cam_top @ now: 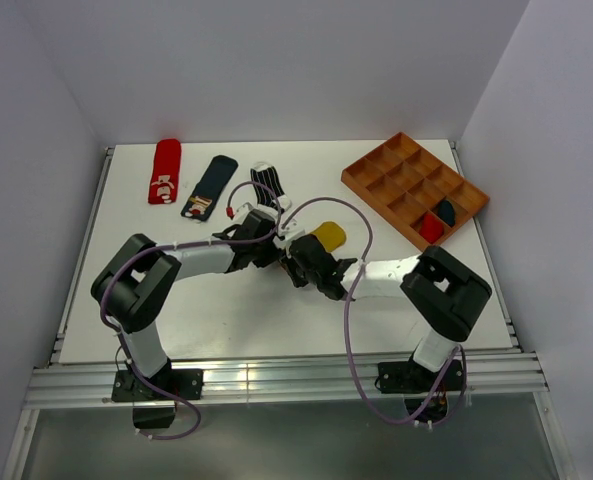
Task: Roll the socks
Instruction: Roll the sock at the center of the board.
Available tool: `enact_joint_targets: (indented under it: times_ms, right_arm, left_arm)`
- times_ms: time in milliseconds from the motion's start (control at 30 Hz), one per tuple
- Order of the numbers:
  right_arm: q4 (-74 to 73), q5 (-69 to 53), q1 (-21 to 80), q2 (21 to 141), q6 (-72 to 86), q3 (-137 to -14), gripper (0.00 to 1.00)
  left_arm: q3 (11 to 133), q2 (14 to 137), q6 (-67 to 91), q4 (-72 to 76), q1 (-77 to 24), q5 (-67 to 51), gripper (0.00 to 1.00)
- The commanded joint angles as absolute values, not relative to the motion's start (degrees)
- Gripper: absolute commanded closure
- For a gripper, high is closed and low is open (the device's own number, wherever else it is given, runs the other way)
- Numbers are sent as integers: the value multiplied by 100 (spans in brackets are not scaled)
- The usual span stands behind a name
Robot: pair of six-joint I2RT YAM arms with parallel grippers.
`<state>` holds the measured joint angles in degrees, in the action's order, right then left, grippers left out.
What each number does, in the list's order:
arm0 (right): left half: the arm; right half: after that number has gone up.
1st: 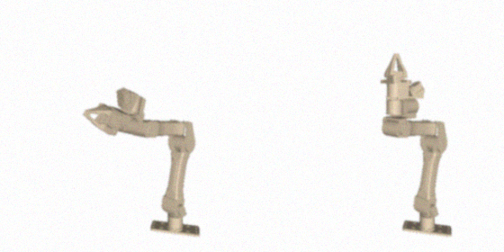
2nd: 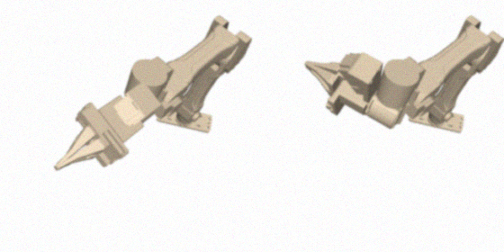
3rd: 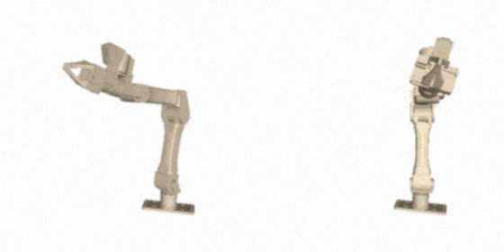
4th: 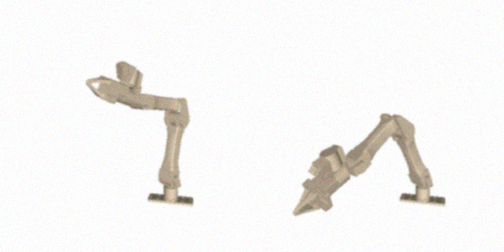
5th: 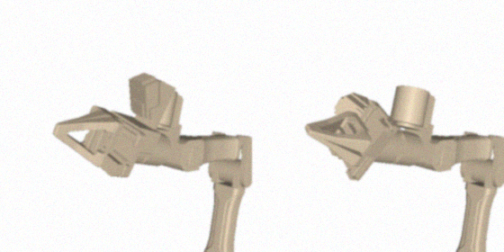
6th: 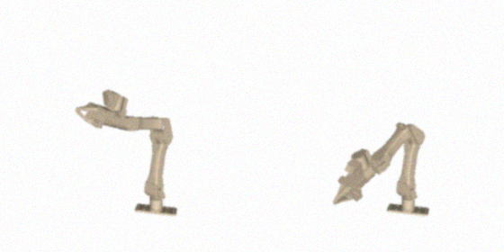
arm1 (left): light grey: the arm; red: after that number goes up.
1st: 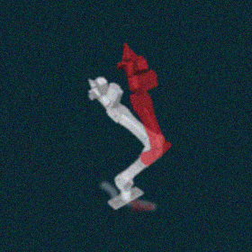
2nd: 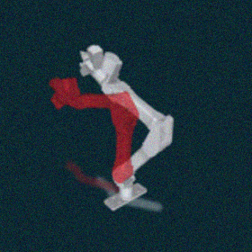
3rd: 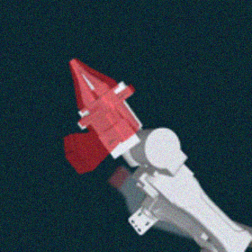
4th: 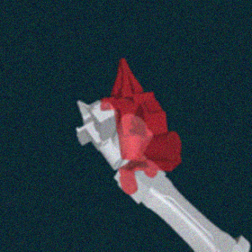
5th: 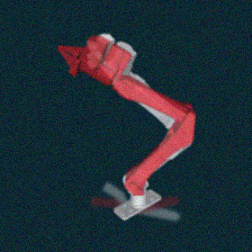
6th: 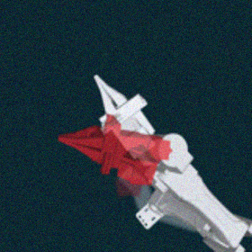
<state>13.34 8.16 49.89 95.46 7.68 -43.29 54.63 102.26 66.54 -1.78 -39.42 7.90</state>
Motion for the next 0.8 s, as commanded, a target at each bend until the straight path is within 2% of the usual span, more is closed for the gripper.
enact_joint_targets:
  times_ms: [0,33,100,133,167,200,367,433,633,767]
  right_arm:
    - [1363,1239,5089,9817,668,-4632,73]
    - [1319,1274,5080,9861,781,-4632,89]
    - [1196,1003,5028,9835,878,-4623,100]
    - [1152,802,4914,9791,1027,-4614,100]
    - [995,600,4835,9774,1098,-4658,100]
    - [950,197,4756,9713,1238,-4658,100]
    - [598,-1525,3913,9633,1722,-4878,100]
    - [484,-2458,3475,9755,1985,-5079,100]
    - [948,-4891,2629,10607,2820,-5361,100]
    - [1441,-5571,2338,11187,3304,-5493,100]
  left_arm:
    - [5423,10310,6451,-651,-3999,782,91]
    - [5379,10249,6451,-624,-3999,765,88]
    - [5309,10169,6425,-528,-3999,756,80]
    - [5274,10091,6416,-493,-3999,738,71]
    - [5247,10055,6390,-457,-3990,730,68]
    - [5204,9976,6381,-457,-3999,747,59]
    - [4844,9581,6460,-185,-3973,773,38]
    - [4633,9361,6521,-53,-3955,791,35]
    - [4202,8965,6574,465,-3911,782,35]
    - [4148,8930,6548,676,-3902,756,35]
